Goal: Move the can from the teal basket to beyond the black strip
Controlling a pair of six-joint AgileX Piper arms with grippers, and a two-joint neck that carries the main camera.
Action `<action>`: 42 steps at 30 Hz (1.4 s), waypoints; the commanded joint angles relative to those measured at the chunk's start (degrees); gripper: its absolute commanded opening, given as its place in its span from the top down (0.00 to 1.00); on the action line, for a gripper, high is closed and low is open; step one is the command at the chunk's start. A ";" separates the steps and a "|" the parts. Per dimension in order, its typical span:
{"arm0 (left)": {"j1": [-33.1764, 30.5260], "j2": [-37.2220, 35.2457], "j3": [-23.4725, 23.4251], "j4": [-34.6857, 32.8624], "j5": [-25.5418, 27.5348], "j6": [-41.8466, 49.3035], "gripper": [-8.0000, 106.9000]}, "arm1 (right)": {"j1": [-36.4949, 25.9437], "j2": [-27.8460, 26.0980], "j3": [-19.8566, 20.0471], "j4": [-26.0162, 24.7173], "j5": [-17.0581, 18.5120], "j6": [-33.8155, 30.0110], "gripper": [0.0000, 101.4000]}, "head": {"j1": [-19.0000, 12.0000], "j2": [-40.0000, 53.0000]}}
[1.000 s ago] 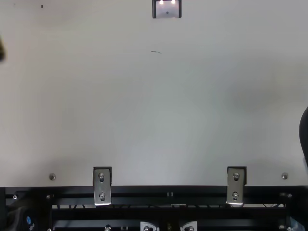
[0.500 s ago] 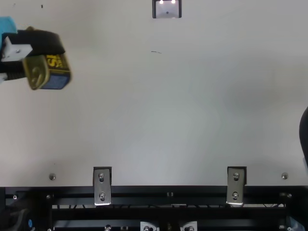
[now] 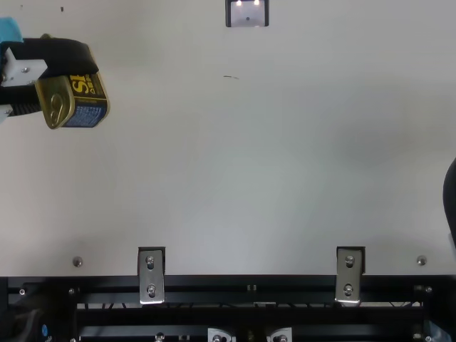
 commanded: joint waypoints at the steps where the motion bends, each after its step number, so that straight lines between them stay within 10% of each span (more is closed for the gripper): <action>1: 0.01 0.05 -0.08 0.01 0.03 -0.02 0.84 | 0.00 0.00 0.00 0.00 0.00 0.00 0.00 | -2.69 1.25; 18: -10.65 -6.18 1.01 13.10 -13.19 16.25 0.84 | 0.00 0.00 0.00 0.00 0.00 0.00 0.00 | -2.69 1.25; 42: -20.41 -6.59 -0.07 23.52 -13.70 26.58 0.84 | 0.00 0.00 0.00 0.00 0.00 0.00 0.00 | -2.69 1.25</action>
